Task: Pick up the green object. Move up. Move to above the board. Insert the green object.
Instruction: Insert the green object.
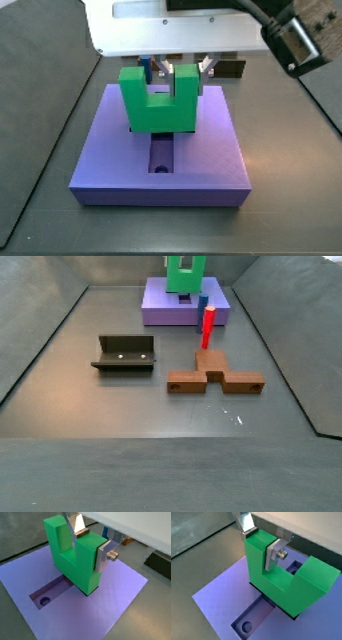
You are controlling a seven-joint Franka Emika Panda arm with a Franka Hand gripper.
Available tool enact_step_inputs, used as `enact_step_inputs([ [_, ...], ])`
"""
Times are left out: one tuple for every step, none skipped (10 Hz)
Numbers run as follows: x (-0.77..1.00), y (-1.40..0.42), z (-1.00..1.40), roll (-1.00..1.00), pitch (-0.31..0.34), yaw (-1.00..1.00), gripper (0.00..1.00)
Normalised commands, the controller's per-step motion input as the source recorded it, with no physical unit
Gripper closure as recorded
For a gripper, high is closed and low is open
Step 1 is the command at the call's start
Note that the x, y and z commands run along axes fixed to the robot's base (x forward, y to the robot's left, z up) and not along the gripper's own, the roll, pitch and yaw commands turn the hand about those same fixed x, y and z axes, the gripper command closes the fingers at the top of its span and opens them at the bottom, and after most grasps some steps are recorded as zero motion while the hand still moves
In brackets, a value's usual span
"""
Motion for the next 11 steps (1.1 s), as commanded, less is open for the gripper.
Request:
enact_step_inputs([
  [-0.12, 0.0, -0.3, 0.08, 0.0, -0.05, 1.0],
  [-0.29, 0.04, -0.23, 0.1, 0.0, -0.09, 1.0],
  [-0.25, 0.0, -0.17, 0.07, 0.0, -0.08, 1.0],
  [-0.09, 0.0, -0.21, 0.01, -0.007, -0.02, 1.0],
  [0.0, 0.0, -0.51, 0.08, 0.0, 0.0, 1.0],
  [0.07, 0.03, -0.73, 0.16, 0.0, 0.0, 1.0],
  [0.18, 0.05, -0.8, 0.14, 0.0, 0.0, 1.0],
  [0.13, 0.03, -0.83, 0.15, 0.0, 0.0, 1.0],
  [0.12, 0.0, -0.72, 0.09, 0.0, 0.0, 1.0],
  [0.09, 0.0, -0.17, 0.0, 0.0, -0.02, 1.0],
  [0.0, 0.0, 0.0, 0.0, 0.0, 0.0, 1.0],
])
